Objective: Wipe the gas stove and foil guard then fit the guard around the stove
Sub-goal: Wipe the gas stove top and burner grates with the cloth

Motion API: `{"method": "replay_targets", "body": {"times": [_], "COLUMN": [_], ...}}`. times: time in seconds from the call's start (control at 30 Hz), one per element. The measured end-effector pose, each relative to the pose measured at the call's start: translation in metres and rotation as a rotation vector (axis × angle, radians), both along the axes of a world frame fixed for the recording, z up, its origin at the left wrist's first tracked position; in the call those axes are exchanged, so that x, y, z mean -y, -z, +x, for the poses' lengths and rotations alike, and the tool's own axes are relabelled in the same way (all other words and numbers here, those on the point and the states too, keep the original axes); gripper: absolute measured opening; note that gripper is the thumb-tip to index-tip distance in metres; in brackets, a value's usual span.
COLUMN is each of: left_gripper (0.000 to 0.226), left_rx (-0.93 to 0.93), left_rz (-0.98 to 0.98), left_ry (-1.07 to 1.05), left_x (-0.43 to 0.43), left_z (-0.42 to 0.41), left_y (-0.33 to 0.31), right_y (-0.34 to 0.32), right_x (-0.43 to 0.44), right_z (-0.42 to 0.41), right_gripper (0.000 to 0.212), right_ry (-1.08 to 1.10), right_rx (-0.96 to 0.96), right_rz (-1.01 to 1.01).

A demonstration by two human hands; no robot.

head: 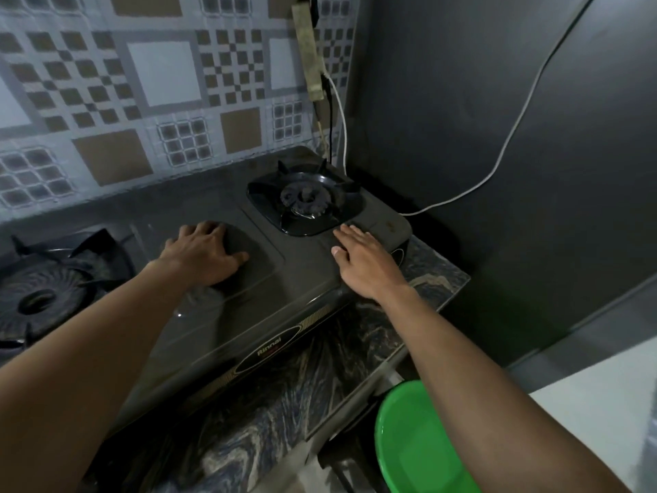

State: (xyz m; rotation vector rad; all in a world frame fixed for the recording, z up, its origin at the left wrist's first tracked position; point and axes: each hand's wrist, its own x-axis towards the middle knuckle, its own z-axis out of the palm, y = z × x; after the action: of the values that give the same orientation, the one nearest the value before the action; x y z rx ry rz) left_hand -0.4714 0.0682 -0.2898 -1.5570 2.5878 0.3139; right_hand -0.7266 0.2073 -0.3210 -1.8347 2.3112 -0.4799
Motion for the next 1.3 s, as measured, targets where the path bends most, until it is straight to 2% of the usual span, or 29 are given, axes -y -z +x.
{"method": "replay_targets", "body": {"times": [0.33,0.63,0.77,0.9,1.0,1.1,1.17,1.3], "left_gripper": [0.092,0.119,0.124,0.113,0.131,0.131,0.128,0.127], "left_rx": [0.030,0.025,0.024,0.022,0.007,-0.026,-0.033,-0.015], "left_rz": [0.025,0.036,0.010,-0.006,-0.036,-0.059,-0.072,-0.086], "left_ry": [-0.008,-0.022,-0.010,0.007,0.009,0.004,0.003,-0.006], "left_x": [0.016,0.024,0.028,0.029,0.030,0.031,0.030,0.027], "left_z": [0.001,0.003,0.005,0.006,0.010,0.013,0.013,0.009], "left_y": [0.011,0.022,0.027,0.030,0.035,0.040,0.040,0.029], "right_y": [0.001,0.000,-0.007,-0.013,-0.013,-0.016,-0.018,-0.020], "right_x": [0.010,0.035,0.057,0.080,0.099,0.118,0.132,0.165], "right_z": [-0.052,-0.104,-0.128,-0.147,-0.155,-0.163,-0.168,-0.172], "right_gripper": [0.056,0.050,0.048,0.046,0.042,0.039,0.038,0.039], "right_ry": [0.115,0.189,0.210,0.230,0.197,0.160,0.113,0.030], "right_rx": [-0.057,-0.069,0.127,0.333,0.501,0.645,0.705,0.696], "right_rz": [0.082,0.041,0.087,0.061,0.046,0.059,0.084,0.132]}}
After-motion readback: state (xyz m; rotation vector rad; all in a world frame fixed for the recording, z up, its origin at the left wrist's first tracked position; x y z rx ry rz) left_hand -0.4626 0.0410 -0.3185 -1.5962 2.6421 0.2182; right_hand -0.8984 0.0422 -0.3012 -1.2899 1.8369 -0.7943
